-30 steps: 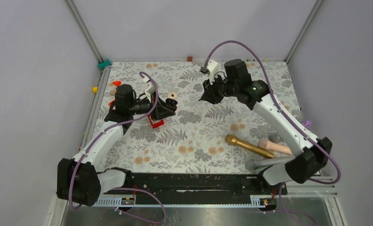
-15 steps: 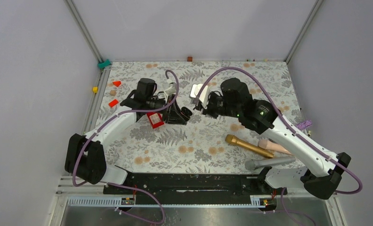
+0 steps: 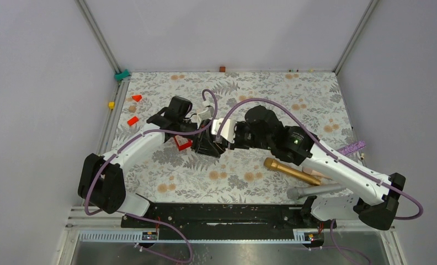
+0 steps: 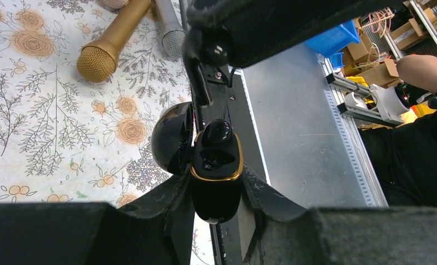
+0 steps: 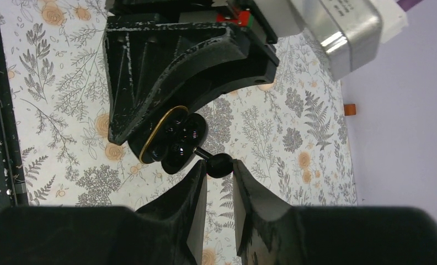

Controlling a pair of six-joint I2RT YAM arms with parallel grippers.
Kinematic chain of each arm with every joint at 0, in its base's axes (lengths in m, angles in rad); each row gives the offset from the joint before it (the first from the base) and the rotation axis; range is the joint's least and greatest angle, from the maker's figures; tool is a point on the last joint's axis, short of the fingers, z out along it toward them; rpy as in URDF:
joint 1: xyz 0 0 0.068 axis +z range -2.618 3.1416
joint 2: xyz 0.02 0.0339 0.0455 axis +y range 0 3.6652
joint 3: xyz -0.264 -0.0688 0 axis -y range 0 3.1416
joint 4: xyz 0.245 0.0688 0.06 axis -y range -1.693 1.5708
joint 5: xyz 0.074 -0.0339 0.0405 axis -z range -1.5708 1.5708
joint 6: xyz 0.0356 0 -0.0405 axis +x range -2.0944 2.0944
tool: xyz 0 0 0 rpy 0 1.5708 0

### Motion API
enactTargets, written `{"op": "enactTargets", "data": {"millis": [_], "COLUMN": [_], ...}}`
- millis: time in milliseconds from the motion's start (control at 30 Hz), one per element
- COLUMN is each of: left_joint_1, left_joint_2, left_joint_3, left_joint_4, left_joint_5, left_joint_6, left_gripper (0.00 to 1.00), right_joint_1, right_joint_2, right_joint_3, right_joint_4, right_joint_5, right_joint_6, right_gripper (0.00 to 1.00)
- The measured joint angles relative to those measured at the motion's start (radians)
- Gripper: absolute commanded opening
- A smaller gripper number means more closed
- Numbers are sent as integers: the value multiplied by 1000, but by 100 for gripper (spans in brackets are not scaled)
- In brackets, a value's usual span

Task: Insert the wireless bluetooth earbuds into the charging case
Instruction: Place the earbud in the charging case.

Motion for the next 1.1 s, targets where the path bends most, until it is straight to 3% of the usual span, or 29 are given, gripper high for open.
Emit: {"op": "enactTargets", "data": {"millis": [433, 1100], "left_joint_1": [-1, -2], "left_joint_2": [5, 12], "left_joint_3": [0, 0], "left_joint_4": [-6, -20], "left_joint_5": [6, 8], "left_joint_6": [2, 2], "left_gripper": [16, 17], "right_joint_1": [69, 127], "right_joint_2": [24, 55], "right_joint_3": [-21, -21], "right_joint_4": [52, 52], "right_joint_5": [142, 176], "right_joint_6": [-4, 18], "right_gripper": [26, 25]}}
